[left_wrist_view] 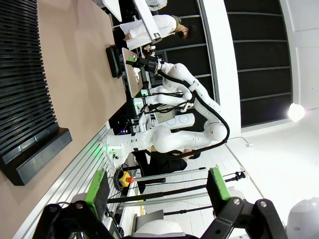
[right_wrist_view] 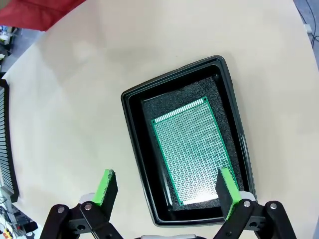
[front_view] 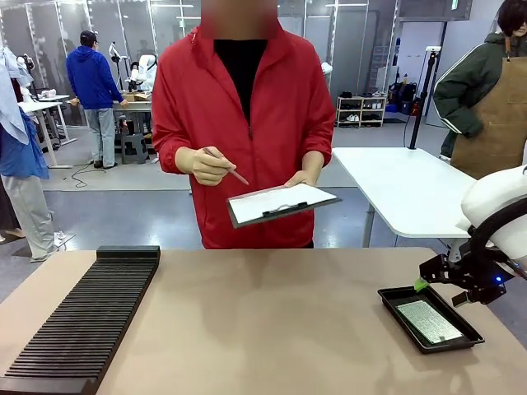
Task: Inspect the PCB.
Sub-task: Place the Blank PCB in the ESD tray.
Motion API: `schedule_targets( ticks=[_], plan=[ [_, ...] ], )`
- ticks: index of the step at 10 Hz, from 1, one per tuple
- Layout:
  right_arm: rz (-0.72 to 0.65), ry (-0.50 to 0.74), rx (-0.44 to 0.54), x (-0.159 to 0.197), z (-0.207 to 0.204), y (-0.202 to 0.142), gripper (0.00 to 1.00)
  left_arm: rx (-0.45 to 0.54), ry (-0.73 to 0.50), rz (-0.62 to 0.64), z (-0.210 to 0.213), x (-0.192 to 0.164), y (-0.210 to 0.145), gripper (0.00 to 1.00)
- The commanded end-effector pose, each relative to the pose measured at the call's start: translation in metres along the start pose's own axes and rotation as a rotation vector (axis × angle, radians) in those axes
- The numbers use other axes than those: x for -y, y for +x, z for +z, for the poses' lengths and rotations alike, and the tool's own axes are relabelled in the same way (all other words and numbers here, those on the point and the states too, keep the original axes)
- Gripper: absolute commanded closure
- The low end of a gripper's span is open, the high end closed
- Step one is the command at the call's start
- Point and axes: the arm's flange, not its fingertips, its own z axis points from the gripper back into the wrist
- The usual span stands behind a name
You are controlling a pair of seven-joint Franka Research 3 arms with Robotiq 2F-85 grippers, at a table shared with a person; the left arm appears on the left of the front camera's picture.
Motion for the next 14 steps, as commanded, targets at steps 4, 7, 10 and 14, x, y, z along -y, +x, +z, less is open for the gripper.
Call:
schedule_targets(
  ticks=[4,7,10,14],
  plan=[
    [0.012,-0.006,0.002,0.000,-0.001,-0.001,0.00,-0.005,0.006,0.006,0.001,0.002,-0.002,0.00],
    [-0.026,0.127,-0.068,-0.006,0.057,0.000,0.00,-0.005,0.006,0.006,0.001,0.002,-0.002,0.00],
    [-0.120,0.474,-0.221,0.033,0.131,-0.017,0.00,-0.005,0.006,0.006,0.001,0.002,-0.002,0.00],
    [-0.204,0.855,-0.280,0.105,0.162,-0.067,0.00,-0.005,0.006,0.006,0.001,0.002,-0.002,0.00]
  ],
)
